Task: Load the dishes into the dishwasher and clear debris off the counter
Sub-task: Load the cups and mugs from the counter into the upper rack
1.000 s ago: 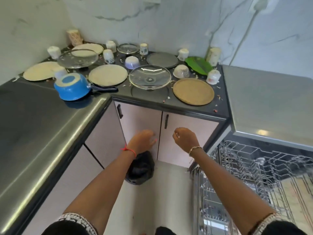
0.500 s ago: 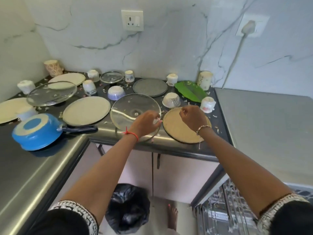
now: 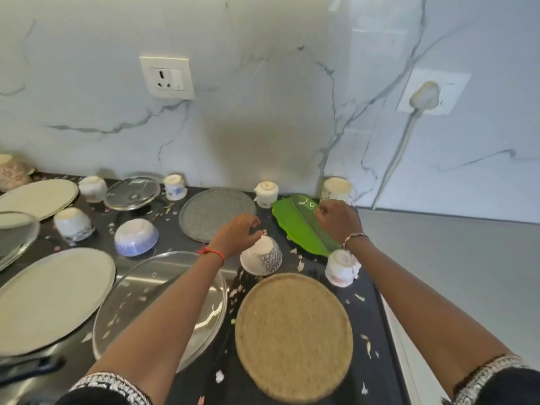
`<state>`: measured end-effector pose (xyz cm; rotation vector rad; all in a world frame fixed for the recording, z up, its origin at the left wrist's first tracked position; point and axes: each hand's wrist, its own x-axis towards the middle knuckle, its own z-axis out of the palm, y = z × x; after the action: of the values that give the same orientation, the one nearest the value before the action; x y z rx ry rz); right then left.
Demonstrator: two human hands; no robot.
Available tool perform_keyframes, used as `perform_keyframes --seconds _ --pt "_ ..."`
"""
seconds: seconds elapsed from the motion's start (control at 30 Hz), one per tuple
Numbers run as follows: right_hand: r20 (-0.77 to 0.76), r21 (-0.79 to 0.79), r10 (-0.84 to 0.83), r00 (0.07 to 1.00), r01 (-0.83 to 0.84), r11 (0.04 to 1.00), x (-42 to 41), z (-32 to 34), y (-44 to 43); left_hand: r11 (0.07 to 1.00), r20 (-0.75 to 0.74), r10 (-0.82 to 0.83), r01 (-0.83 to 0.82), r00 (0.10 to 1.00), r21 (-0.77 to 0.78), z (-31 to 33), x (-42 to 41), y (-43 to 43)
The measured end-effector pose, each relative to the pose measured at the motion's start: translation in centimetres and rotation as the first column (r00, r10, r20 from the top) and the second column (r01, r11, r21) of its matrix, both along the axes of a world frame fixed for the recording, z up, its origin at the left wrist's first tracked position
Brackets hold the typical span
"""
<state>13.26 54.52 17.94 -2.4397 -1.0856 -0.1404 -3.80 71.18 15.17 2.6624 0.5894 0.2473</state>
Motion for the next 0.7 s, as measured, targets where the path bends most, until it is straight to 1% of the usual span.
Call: perform_keyframes --seconds 0.13,0.33,0.4,0.47,0.5,0.57,0.7 --pt "-0.022 0.006 -0.065 0.998 0.065 0.998 4.0 -0.6 2.0 0.999 -0.082 -0.037 0.036 0.996 -0.018 -0.8 3.2 2.2" --pt "0.013 -0.068 -0.145 0.989 0.145 0.987 8.8 -1.4 5.0 1.000 -0.190 -0.027 0.026 0.981 -0.012 -2.7 6.5 5.0" --pt "0.056 -0.115 -0.158 0.986 0.163 0.980 10.3 -1.6 6.0 1.000 -0.225 -0.026 0.028 0.974 0.004 -3.6 7.2 5.8" --pt "0.100 -0.206 -0.171 0.980 0.189 0.960 11.5 -1.9 6.7 0.998 -0.291 -0.051 0.059 0.955 0.020 -4.6 7.6 6.4" --pt "0.096 -0.244 -0.188 0.977 0.206 0.948 12.1 -2.0 7.0 0.996 -0.334 -0.071 0.085 0.940 0.027 -5.1 7.8 6.7" --pt "0.035 -0.291 -0.233 0.972 0.233 0.928 12.9 -2.3 7.6 0.990 -0.414 -0.103 0.133 0.905 0.044 -5.9 8.2 7.0" --pt "-0.057 -0.369 -0.324 0.944 0.282 0.886 13.8 -2.8 8.2 0.969 -0.470 -0.100 0.193 0.877 0.154 -7.1 8.6 7.2"
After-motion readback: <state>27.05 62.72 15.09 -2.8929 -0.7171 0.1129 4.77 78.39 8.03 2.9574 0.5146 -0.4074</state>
